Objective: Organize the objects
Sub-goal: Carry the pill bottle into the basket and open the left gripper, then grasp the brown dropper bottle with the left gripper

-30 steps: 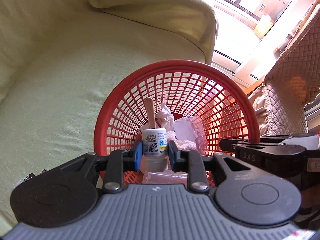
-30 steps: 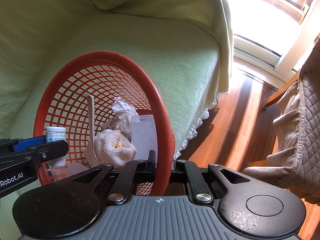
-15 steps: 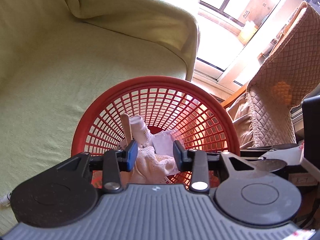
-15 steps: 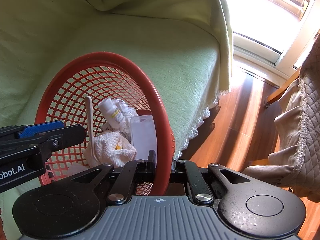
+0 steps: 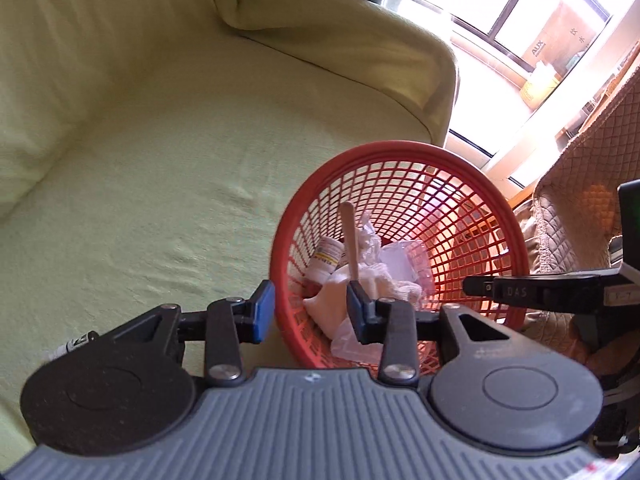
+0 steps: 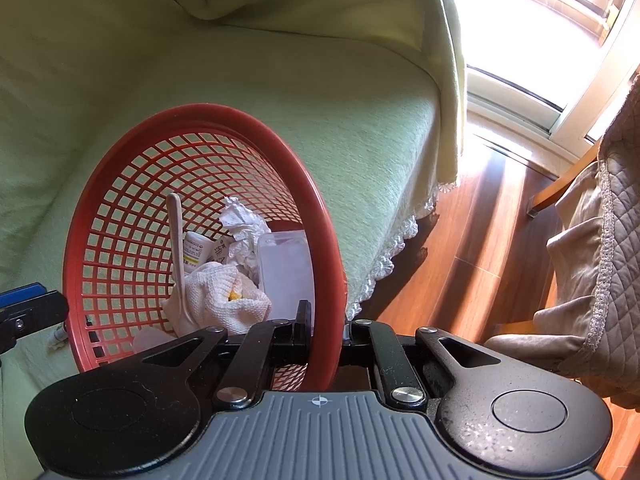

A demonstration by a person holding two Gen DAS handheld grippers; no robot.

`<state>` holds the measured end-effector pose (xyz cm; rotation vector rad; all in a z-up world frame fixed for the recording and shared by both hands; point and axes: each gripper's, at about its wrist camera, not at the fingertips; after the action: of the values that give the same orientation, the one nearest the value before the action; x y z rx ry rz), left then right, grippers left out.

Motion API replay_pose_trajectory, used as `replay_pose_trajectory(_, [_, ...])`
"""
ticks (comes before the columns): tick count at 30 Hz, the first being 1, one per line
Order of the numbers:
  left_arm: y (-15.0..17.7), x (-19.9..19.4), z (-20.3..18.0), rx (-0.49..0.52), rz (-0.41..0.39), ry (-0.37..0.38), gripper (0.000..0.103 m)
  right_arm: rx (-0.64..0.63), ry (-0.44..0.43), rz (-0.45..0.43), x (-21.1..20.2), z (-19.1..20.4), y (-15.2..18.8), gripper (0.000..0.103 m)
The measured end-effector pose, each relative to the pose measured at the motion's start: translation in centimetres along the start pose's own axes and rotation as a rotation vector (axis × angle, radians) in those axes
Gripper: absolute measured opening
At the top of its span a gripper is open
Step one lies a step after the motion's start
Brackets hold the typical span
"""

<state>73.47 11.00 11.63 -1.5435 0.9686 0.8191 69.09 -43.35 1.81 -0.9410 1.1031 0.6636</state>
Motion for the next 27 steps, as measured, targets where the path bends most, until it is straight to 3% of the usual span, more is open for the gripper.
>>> replay_pose_trajectory(17, [5.1,-3.3,10.4,-0.133,-0.009,-0.203,0.037,-0.003,0.028,0.003,0.2,0.5,0.0,0.005])
replay_pose_trajectory(27, [10.1,-2.2,16.2,-0.086,0.014,-0.340,0.037,0.010,0.046,0.004,0.1,0.8,0.1,0.005])
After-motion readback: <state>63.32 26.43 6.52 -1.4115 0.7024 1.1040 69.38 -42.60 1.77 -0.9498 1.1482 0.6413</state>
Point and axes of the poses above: each gripper's, at about its wrist camera, not at the fingertips, and x roughly the way its jaws point, z to its left, y to its underside, and after that the axes turned 1 degree about -x, right-handed
